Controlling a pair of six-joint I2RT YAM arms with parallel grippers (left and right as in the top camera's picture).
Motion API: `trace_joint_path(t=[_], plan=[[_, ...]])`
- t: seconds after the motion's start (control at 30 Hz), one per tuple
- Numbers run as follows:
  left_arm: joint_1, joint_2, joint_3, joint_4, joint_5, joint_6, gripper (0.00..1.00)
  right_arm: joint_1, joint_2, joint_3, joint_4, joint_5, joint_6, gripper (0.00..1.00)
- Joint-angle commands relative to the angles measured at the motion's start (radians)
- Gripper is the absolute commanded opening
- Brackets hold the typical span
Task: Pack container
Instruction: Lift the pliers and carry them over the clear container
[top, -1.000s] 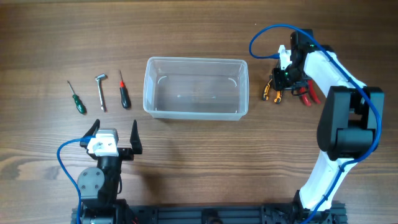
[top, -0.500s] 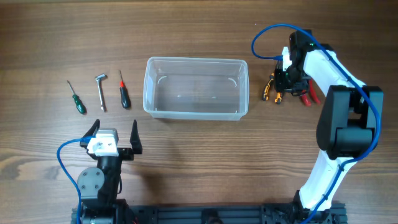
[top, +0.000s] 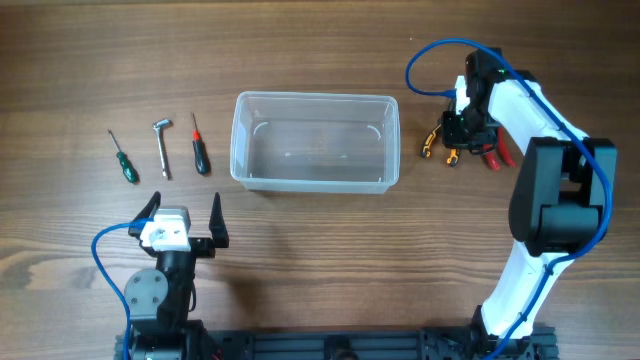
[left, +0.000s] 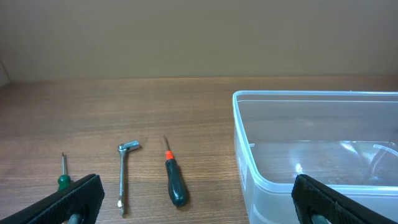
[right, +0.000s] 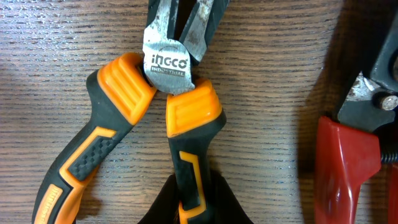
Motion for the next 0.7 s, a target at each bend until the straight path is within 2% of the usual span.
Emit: trace_joint_path(t=[0.0, 0.37, 0.47, 0.67], plan=[[0.008, -0.008, -0.005, 0.002, 0.015, 0.011, 1.00, 0.001, 0.044, 0.021, -0.009, 0.002, 0.003, 0.05], [0.008, -0.008, -0.005, 0.002, 0.015, 0.011, 1.00, 0.002, 0.042, 0.428, -0.215, -0.045, 0.002, 0.04], [0.008, -0.008, -0.005, 0.002, 0.015, 0.011, 1.00, 0.002, 0.042, 0.542, -0.270, -0.098, -0.039, 0.04], [0.008, -0.008, -0.005, 0.002, 0.015, 0.011, 1.00, 0.057, 0.010, 0.641, -0.327, -0.113, -0.104, 0.04]])
